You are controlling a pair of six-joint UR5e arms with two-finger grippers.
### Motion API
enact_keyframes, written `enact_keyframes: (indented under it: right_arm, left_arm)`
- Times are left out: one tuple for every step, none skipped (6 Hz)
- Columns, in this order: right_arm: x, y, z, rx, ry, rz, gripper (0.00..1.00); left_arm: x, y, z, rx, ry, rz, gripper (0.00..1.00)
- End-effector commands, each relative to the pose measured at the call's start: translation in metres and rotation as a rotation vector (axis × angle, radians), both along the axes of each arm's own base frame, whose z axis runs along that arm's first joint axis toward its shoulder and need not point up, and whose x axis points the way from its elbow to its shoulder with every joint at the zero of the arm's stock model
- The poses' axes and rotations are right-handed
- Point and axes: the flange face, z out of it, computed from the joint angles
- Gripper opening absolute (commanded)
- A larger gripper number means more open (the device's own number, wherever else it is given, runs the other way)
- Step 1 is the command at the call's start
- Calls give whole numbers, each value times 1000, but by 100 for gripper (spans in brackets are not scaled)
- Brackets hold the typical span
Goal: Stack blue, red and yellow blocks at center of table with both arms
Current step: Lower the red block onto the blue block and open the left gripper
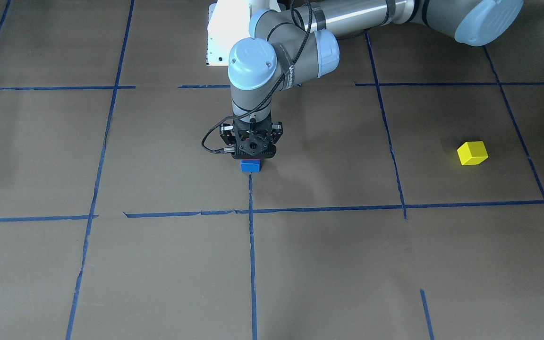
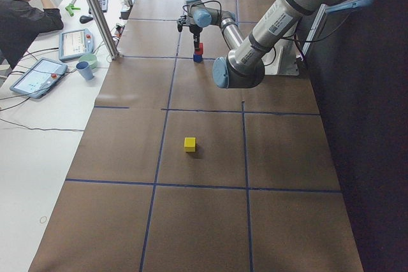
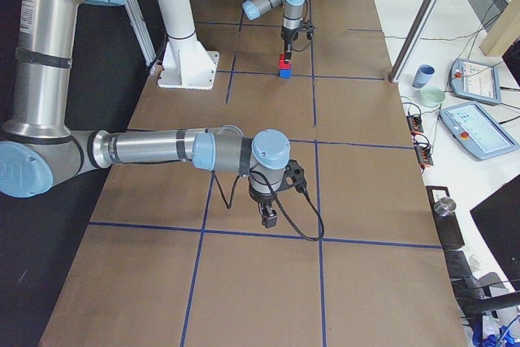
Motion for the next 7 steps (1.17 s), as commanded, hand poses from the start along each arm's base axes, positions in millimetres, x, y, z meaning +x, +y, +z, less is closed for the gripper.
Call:
enact_keyframes:
  right_arm:
    - [0,0,0,0,0,-1,100]
    - [0,0,0,0,0,-1,100]
    - [0,0,0,0,0,0,100]
    - [0,0,0,0,0,-1,100]
    - [0,0,0,0,0,0,100]
    - [0,0,0,0,0,1,100]
    - [0,-1,0,1,0,-1,100]
  left_arm:
    - [0,0,-1,-1,1,-2,21]
    - [1,-1,0,-3,-2,-4,38]
    - [1,-3,1,4,5,-14,54]
    - [2,-4,2,5,2,-19,66]
    - [2,-5,0,23,14,-24,100]
    - [1,-5,-2,33,20,-25,100]
    - [-10,-9,-10,45,31,-33,100]
